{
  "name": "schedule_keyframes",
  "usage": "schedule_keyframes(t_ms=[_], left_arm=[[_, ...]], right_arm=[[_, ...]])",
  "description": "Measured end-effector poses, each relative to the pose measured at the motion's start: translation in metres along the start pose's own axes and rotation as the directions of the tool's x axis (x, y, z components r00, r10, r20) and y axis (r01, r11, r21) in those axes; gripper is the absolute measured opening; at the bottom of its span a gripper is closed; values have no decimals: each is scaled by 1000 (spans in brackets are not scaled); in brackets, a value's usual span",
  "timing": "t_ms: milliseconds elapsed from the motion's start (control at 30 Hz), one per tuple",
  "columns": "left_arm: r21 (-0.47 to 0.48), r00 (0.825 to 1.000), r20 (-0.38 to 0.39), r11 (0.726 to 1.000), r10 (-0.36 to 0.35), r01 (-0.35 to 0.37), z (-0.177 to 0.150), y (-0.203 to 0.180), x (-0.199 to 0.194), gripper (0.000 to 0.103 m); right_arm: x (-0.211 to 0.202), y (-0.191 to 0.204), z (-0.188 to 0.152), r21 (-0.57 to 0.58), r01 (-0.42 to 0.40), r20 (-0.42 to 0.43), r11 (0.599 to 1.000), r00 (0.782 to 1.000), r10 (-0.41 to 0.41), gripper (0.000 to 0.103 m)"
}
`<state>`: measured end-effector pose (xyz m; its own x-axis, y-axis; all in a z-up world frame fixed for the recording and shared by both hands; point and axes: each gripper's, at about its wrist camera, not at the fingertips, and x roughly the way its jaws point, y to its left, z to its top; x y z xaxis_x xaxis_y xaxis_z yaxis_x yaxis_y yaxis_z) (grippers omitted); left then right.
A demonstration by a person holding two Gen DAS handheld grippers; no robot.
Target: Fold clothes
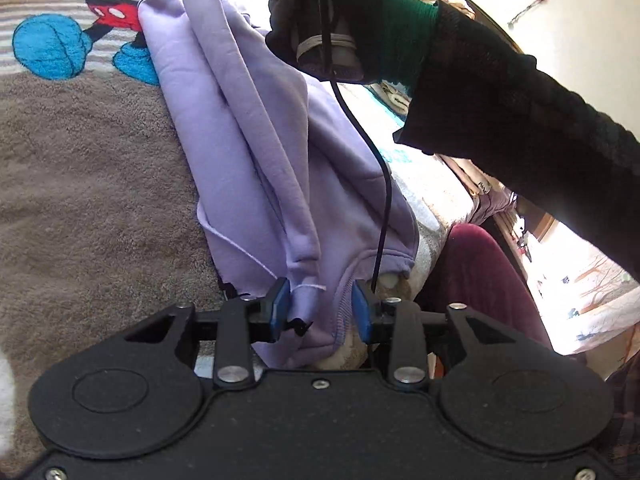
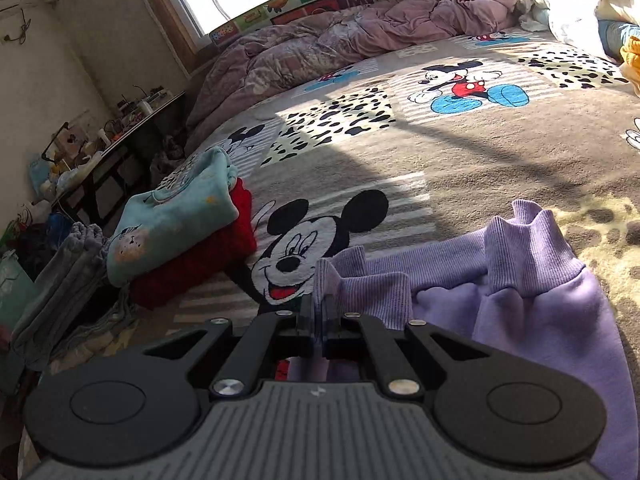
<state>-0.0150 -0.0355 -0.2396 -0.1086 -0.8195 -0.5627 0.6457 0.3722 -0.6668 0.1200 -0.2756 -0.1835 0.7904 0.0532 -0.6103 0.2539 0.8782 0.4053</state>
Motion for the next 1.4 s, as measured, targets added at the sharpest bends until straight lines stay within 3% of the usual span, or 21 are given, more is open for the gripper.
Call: schedule_keyframes(t_ms=[100,233,467,533,667,733,800,933,1000,1067,1200,1400], left_arm=[[-26,1000,0,1000,-14,14,3,1,0,49],[-28,1000,-8,1000,-11,10,7,-3,1,55],[45,998,-52,998,45,-43,17,-22,-5,61],[99,996,-61,993,68,-62,23,-33,-10,61],[208,986,7,964,166,-164,48,-54,-27,61],[208,962,71,940,263,-272,63,-57,-32,61],[177,931,112,915,348,-363,81,-55,-30,61],[143,888,155,879,433,-454,114,-49,-15,61],[143,882,161,873,443,-465,128,-49,-6,61],[147,878,162,869,450,-472,141,-49,5,61],[153,871,162,860,464,-487,163,-46,25,61],[85,820,183,822,542,-563,193,-21,38,61]], right_arm=[[14,-6,-2,13,19,-41,1000,999,-19,11],[3,-17,0,49,-26,-20,998,999,27,42],[-73,-51,2,18,-75,134,997,988,72,44],[-103,-58,-12,-38,-95,157,995,982,100,44],[-155,-61,-59,-195,-112,175,974,974,147,44],[-176,-54,-91,-308,-101,179,946,970,162,44],[-190,-41,-125,-442,-92,181,892,965,189,44],[-202,-12,-185,-684,-122,136,719,947,290,41],[-202,-1,-211,-776,-146,92,613,936,340,37],[-203,8,-230,-825,-151,75,544,926,370,28],[-200,10,-240,-829,-155,87,537,913,398,25],[-196,12,-242,-829,-141,87,541,924,374,24]])
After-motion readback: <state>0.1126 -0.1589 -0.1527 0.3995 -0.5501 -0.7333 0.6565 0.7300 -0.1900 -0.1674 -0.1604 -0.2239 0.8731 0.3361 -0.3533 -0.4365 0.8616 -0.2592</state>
